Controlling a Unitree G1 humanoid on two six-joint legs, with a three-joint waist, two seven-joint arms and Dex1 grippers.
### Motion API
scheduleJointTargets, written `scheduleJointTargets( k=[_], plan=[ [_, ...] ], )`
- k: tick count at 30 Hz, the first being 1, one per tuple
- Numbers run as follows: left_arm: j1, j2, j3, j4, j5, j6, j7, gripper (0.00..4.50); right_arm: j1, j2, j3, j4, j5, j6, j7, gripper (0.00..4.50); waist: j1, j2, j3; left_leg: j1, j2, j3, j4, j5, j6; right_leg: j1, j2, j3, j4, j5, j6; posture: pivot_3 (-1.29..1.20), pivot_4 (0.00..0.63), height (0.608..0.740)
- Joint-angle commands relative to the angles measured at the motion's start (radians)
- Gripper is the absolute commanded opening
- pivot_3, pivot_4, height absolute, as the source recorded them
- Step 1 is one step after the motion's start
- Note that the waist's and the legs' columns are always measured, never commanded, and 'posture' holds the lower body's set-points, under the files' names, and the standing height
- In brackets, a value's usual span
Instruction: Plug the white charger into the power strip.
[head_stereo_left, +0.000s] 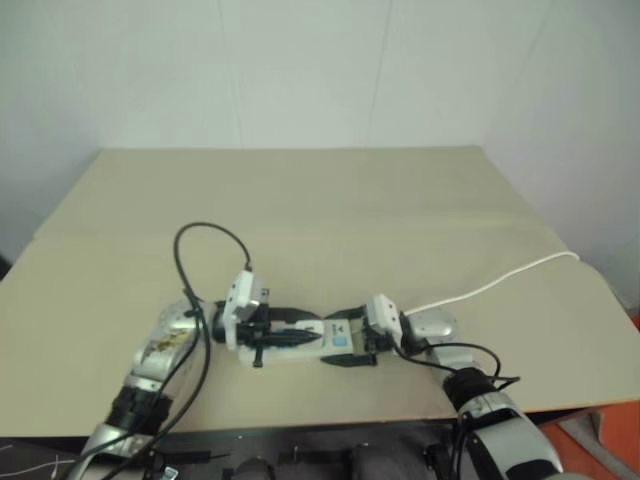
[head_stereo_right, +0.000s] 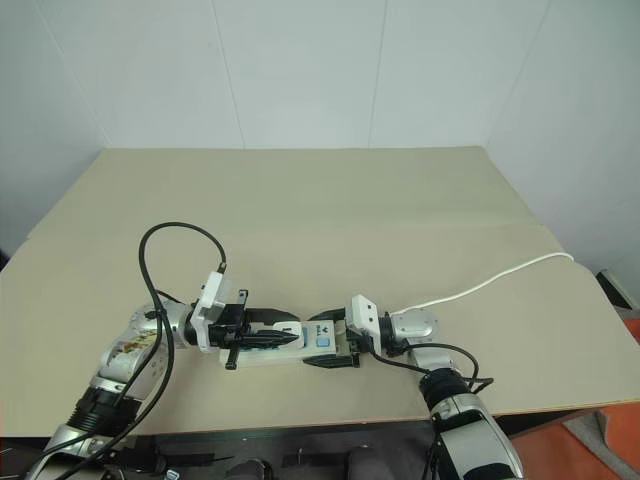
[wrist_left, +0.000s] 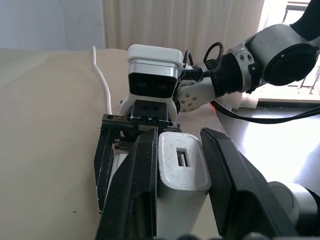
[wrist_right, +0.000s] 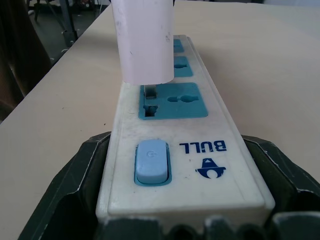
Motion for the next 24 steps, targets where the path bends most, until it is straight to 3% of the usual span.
scheduleJointTargets(
  k=[1,24],
  plan=[
    [0.017,0.009,-0.013,0.032,0.035,0.002,0.002,1.03,0.024,-0.02,0.001,0.032,-0.029,0.018,-0.027,3.49,0.0,0.0,0.0,0.0,0.0,0.0,0.0,0.0,0.0,0.0,0.0,0.0,0.0,0.0,0.0,0.0,0.15,0.74],
    [-0.076,-0.023,-0.045,0.17,0.05,0.036,-0.043,1.03,0.033,-0.022,0.002,0.017,-0.03,0.028,-0.029,3.49,0.017,-0.001,-0.008,0.001,0.0,0.0,-0.001,0.0,0.0,0.001,0.0,0.0,0.0,-0.002,-0.004,0.0,0.15,0.74]
  ],
)
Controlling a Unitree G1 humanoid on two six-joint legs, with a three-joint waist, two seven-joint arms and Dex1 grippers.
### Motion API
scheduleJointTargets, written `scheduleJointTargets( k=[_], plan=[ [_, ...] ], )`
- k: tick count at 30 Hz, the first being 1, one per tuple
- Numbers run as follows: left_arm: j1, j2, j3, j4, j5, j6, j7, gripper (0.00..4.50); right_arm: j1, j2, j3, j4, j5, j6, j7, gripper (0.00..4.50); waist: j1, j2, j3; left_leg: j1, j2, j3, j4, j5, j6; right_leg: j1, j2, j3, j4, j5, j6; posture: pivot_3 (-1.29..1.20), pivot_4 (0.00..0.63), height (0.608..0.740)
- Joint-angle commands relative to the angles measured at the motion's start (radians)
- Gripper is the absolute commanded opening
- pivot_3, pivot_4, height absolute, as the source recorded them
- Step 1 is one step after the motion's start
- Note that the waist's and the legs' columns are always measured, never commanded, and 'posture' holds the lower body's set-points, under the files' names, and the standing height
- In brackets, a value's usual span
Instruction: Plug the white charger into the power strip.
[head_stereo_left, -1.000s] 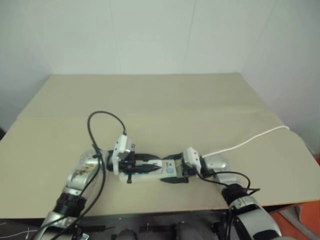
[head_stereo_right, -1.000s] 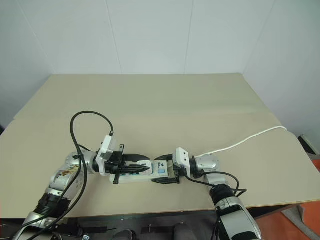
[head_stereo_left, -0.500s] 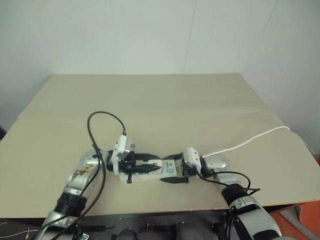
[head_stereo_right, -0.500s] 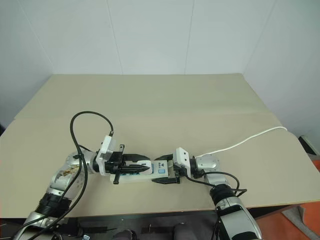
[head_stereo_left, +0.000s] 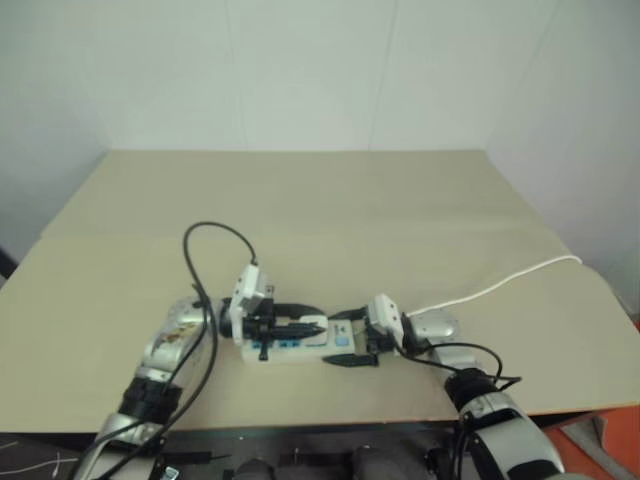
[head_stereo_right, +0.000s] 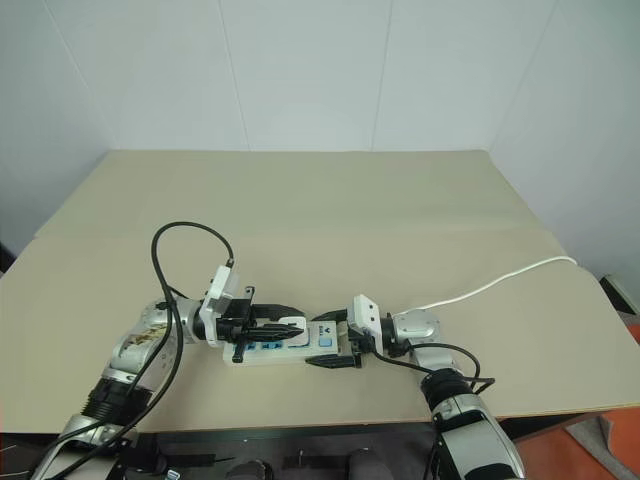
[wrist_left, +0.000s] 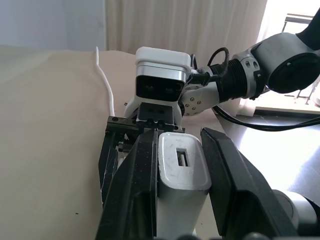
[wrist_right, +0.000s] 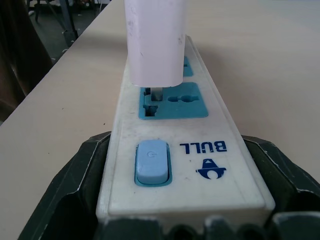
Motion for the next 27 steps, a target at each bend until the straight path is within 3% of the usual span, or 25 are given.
scheduleJointTargets(
  k=[1,12,27],
  plan=[
    [-0.012,0.011,-0.027,0.069,0.052,0.012,-0.017,1.03,0.029,-0.013,0.007,0.02,-0.031,0.014,-0.026,3.49,0.002,0.0,0.0,0.0,0.0,0.0,0.0,0.0,0.0,0.0,0.0,0.0,0.0,0.0,0.0,0.0,0.15,0.74],
    [-0.049,0.008,-0.035,0.149,0.065,-0.048,-0.089,1.03,0.043,-0.022,0.007,-0.002,-0.031,0.027,-0.03,3.49,0.005,0.0,0.0,0.0,0.0,0.0,0.0,0.0,0.0,0.0,0.0,0.0,0.0,0.0,0.0,0.0,0.15,0.74],
    [-0.123,-0.047,-0.02,0.244,0.08,-0.094,-0.068,1.03,0.051,-0.028,0.009,-0.023,-0.026,0.042,-0.036,3.49,0.009,-0.001,-0.001,-0.001,-0.001,0.0,0.0,0.0,0.0,0.001,0.0,0.0,-0.001,0.0,0.0,0.0,0.15,0.74]
  ],
)
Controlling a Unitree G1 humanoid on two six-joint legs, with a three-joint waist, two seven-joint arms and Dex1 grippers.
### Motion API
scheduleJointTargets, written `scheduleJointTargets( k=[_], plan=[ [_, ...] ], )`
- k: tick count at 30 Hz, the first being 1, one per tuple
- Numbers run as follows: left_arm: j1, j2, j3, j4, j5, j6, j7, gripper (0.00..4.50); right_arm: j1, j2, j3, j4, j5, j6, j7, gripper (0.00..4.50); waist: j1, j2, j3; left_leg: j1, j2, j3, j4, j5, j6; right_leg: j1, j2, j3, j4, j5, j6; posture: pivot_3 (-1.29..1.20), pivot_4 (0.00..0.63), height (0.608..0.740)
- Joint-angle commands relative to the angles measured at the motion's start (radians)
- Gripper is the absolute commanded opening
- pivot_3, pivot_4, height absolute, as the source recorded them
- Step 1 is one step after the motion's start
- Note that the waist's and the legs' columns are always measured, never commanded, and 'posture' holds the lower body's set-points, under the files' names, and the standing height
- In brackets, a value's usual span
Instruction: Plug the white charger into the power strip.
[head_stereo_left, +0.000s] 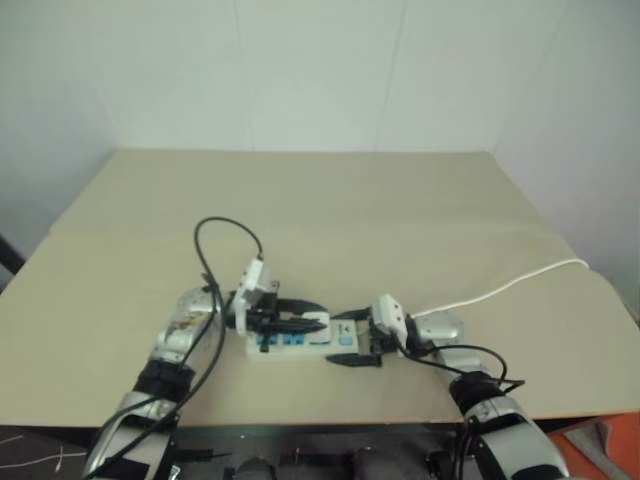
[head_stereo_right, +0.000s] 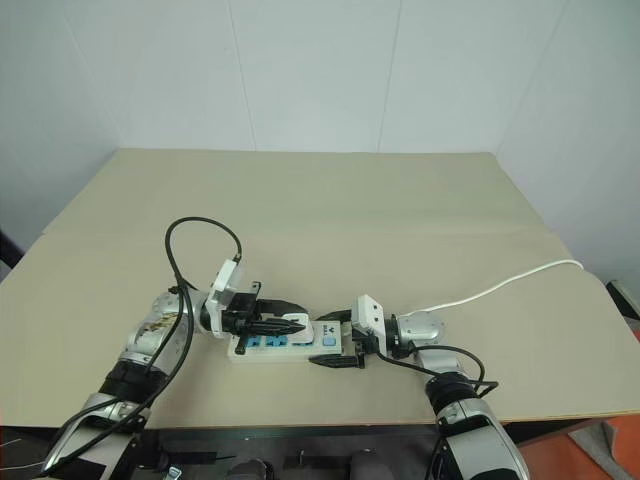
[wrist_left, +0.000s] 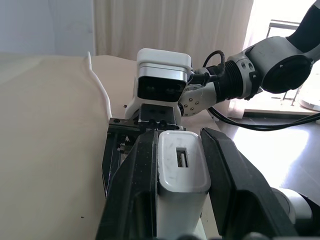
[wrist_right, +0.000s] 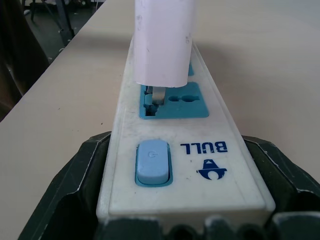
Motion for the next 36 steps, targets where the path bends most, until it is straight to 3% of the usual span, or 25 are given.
scheduleJointTargets(
  k=[1,36],
  plan=[
    [-0.016,0.005,-0.009,0.04,0.064,0.0,0.024,1.03,0.026,-0.011,0.014,0.015,-0.027,0.013,-0.012,3.49,0.0,0.0,0.0,0.0,0.0,0.0,0.0,0.0,0.0,0.0,0.0,0.0,0.0,0.0,0.0,0.0,0.15,0.74],
    [-0.03,0.022,0.065,-0.063,0.0,0.121,0.034,1.03,0.019,-0.007,0.02,0.023,-0.03,0.016,-0.016,3.49,-0.002,0.0,0.0,-0.004,0.0,0.0,0.0,0.0,0.0,-0.002,0.0,0.0,-0.002,0.0,0.001,0.0,0.15,0.74]
  ],
)
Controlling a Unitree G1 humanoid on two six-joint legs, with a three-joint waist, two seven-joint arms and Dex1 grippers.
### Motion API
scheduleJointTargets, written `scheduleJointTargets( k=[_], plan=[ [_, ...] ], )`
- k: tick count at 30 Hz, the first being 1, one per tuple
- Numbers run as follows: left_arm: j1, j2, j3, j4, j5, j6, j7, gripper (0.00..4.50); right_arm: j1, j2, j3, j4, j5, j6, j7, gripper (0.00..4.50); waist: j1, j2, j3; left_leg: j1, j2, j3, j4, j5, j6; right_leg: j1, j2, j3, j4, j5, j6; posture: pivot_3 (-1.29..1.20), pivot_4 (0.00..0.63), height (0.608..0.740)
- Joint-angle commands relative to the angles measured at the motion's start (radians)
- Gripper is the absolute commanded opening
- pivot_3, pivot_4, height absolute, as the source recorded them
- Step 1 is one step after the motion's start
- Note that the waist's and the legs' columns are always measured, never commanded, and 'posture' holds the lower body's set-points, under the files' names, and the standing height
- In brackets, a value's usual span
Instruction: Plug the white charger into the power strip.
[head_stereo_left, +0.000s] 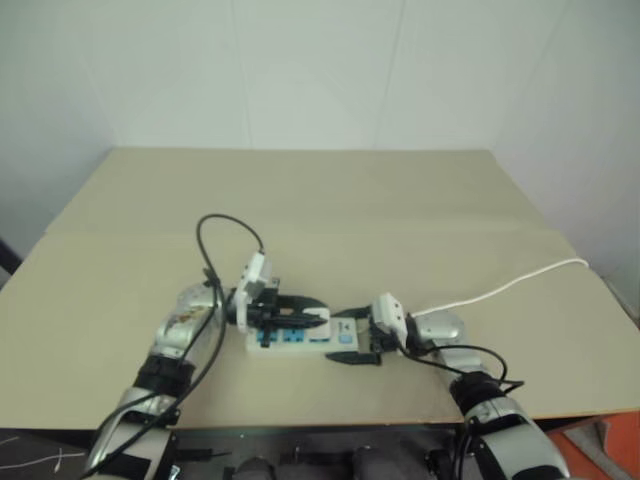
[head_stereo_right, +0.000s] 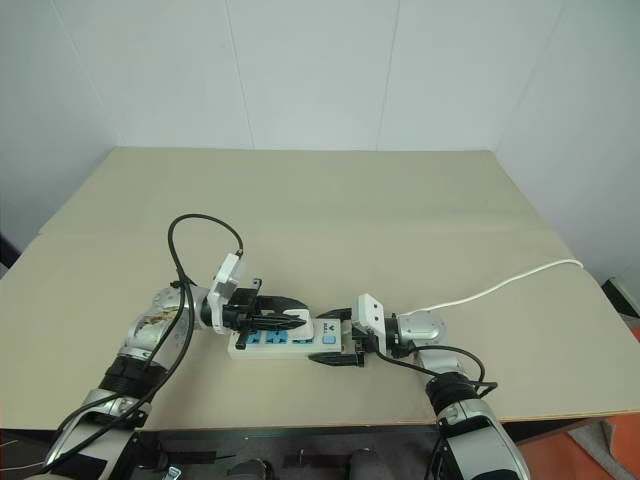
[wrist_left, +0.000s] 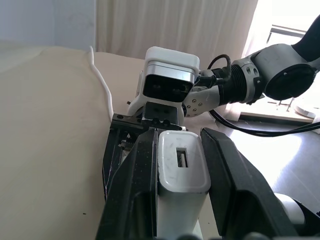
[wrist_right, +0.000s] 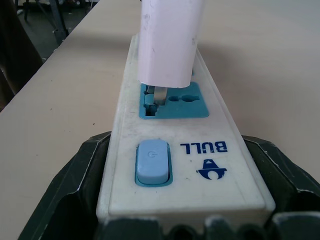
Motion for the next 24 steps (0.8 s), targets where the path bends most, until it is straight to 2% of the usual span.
scheduleJointTargets(
  k=[1,9,13,21,24],
  plan=[
    [-0.021,0.02,0.042,-0.032,-0.008,0.006,0.017,1.03,0.017,-0.007,0.016,0.037,-0.029,0.012,-0.003,3.49,0.0,0.0,0.0,0.0,0.0,0.0,0.0,0.0,0.0,0.0,0.0,0.0,0.0,0.0,0.0,0.0,0.15,0.74],
    [-0.022,0.034,0.057,-0.062,-0.025,0.036,0.014,1.03,0.012,-0.007,0.016,0.045,-0.031,0.009,-0.006,3.49,-0.002,0.0,0.0,-0.001,0.0,0.0,0.0,0.0,0.0,-0.001,0.0,0.0,0.0,0.0,0.001,0.0,0.15,0.74],
    [-0.026,0.029,0.064,-0.074,-0.028,0.052,0.013,1.03,0.01,-0.006,0.015,0.05,-0.031,0.007,-0.006,3.49,-0.002,0.0,0.0,-0.002,0.0,0.0,0.0,0.0,0.0,-0.002,0.0,0.0,0.0,0.003,0.006,0.0,0.15,0.74],
    [-0.017,-0.008,0.038,-0.08,-0.026,0.077,0.01,1.03,0.013,-0.009,0.015,0.045,-0.032,0.009,-0.006,3.49,-0.002,0.0,0.0,-0.003,0.0,0.0,0.0,0.0,0.0,-0.002,0.0,0.0,0.0,0.003,0.006,0.0,0.15,0.74],
    [-0.032,-0.004,0.036,-0.091,-0.045,0.137,0.004,1.03,0.017,-0.011,0.015,0.04,-0.031,0.011,-0.007,3.49,-0.002,0.0,0.0,-0.002,0.0,0.0,0.0,0.0,0.0,-0.002,0.0,0.0,0.0,0.003,0.006,0.0,0.15,0.74]
  ],
)
